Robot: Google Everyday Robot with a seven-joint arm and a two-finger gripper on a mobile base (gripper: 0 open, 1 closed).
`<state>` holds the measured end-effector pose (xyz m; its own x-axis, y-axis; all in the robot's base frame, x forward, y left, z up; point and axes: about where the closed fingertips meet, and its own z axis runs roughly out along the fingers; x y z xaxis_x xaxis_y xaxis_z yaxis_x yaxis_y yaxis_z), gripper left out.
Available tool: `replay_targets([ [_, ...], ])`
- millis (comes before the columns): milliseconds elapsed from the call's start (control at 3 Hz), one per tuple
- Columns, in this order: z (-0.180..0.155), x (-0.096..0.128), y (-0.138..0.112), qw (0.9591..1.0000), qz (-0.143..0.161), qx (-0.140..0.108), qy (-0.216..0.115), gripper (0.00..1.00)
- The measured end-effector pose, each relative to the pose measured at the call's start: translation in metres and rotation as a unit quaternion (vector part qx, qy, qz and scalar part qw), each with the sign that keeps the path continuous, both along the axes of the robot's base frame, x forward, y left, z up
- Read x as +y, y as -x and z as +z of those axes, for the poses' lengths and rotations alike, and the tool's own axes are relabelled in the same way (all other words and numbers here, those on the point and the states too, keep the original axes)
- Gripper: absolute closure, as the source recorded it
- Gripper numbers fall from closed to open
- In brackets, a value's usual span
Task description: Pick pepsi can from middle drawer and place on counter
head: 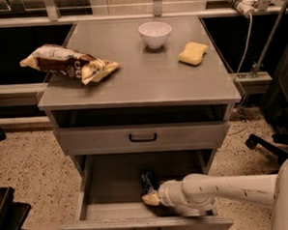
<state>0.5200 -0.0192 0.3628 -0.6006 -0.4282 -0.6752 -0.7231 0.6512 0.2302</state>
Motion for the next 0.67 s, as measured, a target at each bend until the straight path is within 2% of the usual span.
replay_targets([
  [333,0.0,0.0,0.0,1.0,0.0,0.0,0.0,1.0],
  [667,0.013,-0.014,0.004,0.9997,0.023,0.001,0.012,1.0],
])
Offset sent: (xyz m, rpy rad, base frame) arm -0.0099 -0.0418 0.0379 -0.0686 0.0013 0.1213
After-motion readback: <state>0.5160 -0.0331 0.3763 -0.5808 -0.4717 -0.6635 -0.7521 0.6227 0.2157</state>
